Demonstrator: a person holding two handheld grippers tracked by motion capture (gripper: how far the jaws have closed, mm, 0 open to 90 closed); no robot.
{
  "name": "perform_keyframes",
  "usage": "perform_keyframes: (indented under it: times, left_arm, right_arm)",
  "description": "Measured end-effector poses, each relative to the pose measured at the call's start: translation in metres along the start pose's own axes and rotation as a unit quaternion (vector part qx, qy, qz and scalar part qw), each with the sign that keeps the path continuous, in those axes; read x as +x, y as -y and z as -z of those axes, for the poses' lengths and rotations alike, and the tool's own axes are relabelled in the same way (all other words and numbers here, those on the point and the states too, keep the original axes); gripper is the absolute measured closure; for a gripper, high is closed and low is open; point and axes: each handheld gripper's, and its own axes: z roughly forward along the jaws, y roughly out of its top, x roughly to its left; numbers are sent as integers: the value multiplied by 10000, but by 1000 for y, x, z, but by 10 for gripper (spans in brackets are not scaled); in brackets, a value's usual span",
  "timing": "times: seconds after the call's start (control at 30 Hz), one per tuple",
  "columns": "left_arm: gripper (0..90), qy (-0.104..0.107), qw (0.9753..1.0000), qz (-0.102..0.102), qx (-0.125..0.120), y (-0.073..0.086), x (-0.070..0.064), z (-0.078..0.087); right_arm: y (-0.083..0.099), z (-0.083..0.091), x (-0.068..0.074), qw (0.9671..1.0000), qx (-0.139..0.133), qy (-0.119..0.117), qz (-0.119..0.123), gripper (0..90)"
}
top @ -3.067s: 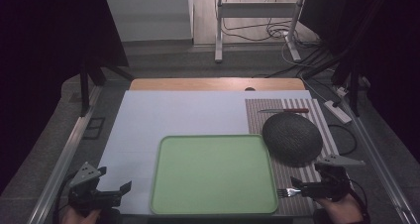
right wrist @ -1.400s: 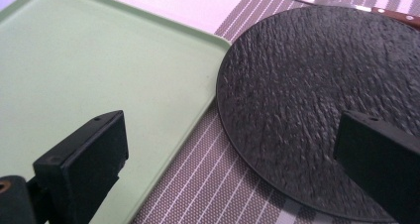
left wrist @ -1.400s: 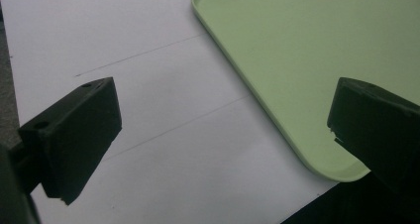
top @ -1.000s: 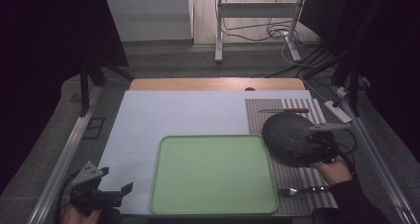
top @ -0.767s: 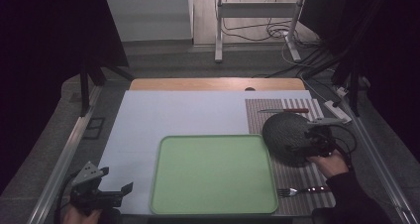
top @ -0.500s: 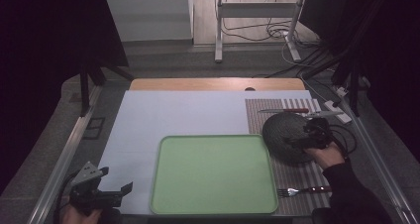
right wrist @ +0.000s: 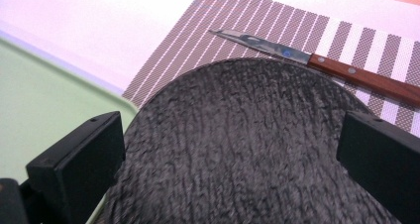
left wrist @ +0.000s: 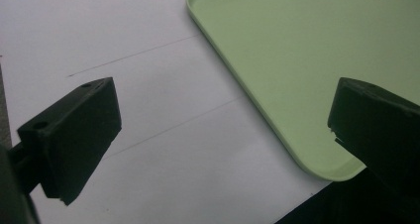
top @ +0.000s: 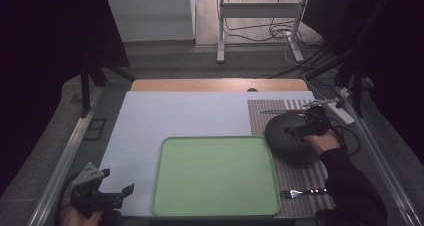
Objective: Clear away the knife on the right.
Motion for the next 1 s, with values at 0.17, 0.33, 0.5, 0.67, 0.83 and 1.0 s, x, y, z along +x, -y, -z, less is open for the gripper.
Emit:
perform_keyframes:
  times: [0.17,0.33,0.5,0.67,0.83,1.0]
  left_arm:
    - [8,12,10000,-18,21,0,0,-1]
    - [8,2,10000,-35,49,0,-1,-1]
    - [9,10,10000,-33,51,0,-1,-1]
    - [9,8,10000,-46,65,-1,-1,-1]
    - [9,5,10000,-54,76,-1,-1,-2]
    - [9,6,10000,-44,73,-1,-1,-2]
  right_arm:
    - [-7,-11,-8,9999,71,47,-95,0]
    - [-14,-20,-17,9994,106,96,-299,0]
    - [-20,-28,-24,9994,170,229,-214,0]
    - [-24,-37,-32,9988,257,410,-88,0]
    - [-27,-46,-41,9982,308,521,-54,0]
    - [-29,-52,-50,9975,392,560,-163,0]
